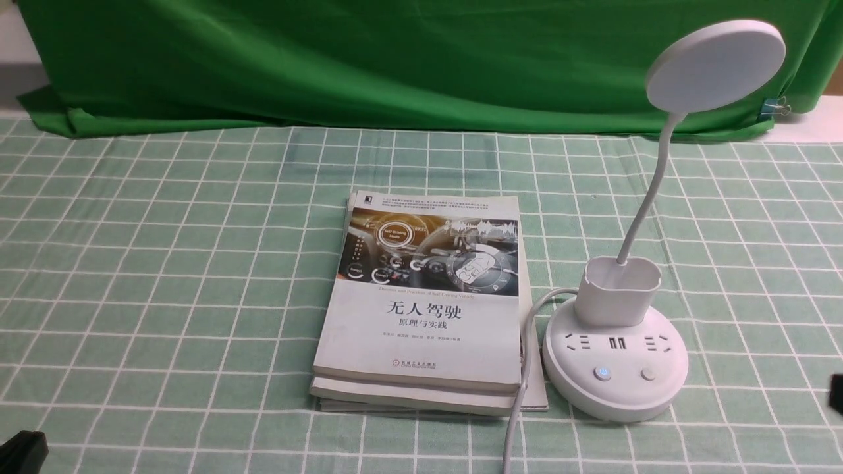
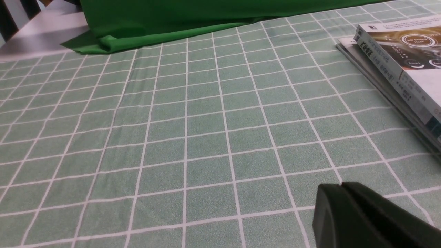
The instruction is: Turn off the desk lamp on the blue coffee tablecloth by hand.
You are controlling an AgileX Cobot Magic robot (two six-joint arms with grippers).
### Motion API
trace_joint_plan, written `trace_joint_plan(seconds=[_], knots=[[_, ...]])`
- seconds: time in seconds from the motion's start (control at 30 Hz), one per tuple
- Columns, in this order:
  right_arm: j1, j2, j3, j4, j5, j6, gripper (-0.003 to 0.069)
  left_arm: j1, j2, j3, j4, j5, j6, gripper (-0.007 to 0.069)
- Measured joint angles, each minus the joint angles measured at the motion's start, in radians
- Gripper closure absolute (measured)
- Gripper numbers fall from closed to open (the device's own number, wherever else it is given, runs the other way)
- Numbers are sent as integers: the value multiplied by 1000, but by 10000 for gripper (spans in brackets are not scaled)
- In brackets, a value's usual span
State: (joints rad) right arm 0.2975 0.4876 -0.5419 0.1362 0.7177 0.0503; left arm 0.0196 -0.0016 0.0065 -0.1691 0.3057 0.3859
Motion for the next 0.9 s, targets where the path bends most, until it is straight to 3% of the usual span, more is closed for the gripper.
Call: trace_joint_plan(seconds=[0.2,0.33,0.57,0.7,0.9], knots=[[0,-67,1,-47,-11,0,547,0,0,0,0,0,0,624],[-13,-92,42,-54,-81,-38,608,0,0,0,0,1,0,624],[-215,-276,282,-54,-295,-95,635,0,0,0,0,1,0,624],[-257,-379,399,-59,-416,-112,638,0,0,0,0,1,0,624],[-274,-472,523,-62,-444,-140,638,0,0,0,0,1,0,624]])
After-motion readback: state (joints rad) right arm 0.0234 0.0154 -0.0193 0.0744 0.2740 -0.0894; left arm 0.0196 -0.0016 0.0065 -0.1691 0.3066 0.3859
